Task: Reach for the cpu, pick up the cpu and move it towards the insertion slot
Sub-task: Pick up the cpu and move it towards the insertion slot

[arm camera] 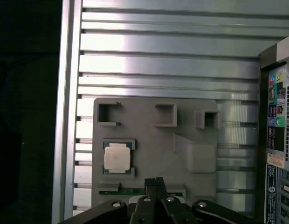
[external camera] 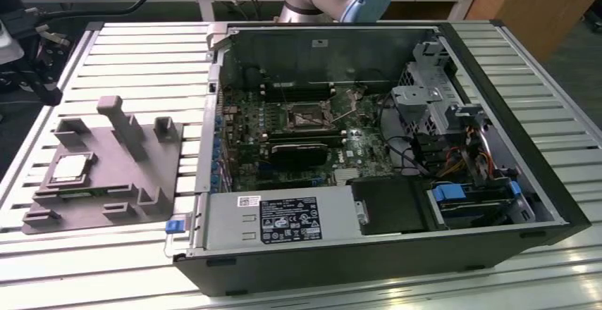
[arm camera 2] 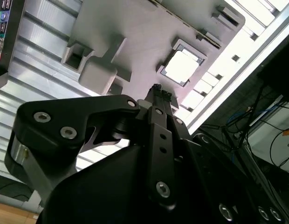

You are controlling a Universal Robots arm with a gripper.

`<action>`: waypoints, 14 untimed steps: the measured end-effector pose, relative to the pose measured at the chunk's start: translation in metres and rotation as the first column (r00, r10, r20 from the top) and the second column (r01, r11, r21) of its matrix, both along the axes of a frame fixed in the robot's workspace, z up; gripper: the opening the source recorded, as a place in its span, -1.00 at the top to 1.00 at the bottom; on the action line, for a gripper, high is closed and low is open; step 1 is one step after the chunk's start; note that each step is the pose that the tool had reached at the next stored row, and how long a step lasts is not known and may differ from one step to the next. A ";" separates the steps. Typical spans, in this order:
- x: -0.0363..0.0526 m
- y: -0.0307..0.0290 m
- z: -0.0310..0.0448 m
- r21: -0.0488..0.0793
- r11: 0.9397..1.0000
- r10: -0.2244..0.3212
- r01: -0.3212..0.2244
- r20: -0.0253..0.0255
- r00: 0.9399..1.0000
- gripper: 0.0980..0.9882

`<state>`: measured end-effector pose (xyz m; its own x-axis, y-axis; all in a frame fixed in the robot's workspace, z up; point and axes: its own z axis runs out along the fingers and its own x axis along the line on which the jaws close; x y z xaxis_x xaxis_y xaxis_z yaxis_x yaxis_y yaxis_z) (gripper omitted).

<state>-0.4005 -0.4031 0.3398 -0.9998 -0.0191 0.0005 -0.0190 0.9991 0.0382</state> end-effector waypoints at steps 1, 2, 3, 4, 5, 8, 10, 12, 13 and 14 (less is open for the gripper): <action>-0.0008 -0.0003 -0.0015 0.000 1.000 0.000 0.000 0.000 1.000 0.98; -0.0019 -0.0006 -0.0032 0.000 1.000 0.000 0.000 0.000 1.000 0.98; -0.0030 -0.0009 -0.0048 0.000 1.000 0.000 0.000 0.000 1.000 0.98; -0.0042 -0.0011 -0.0066 0.000 1.000 0.000 0.000 0.000 1.000 0.98; -0.0055 -0.0013 -0.0084 0.000 1.000 0.000 0.000 0.000 1.000 0.98; -0.0100 -0.0019 -0.0139 0.000 1.000 0.000 0.000 0.000 1.000 0.98; -0.0130 -0.0021 -0.0176 0.000 1.000 0.000 0.000 0.000 1.000 0.98; -0.0161 -0.0023 -0.0211 0.000 1.000 0.000 0.000 0.000 1.000 0.98; -0.0175 -0.0024 -0.0230 0.000 1.000 0.000 0.000 0.000 1.000 0.98; -0.0189 -0.0025 -0.0247 0.000 1.000 0.000 0.000 0.001 1.000 0.98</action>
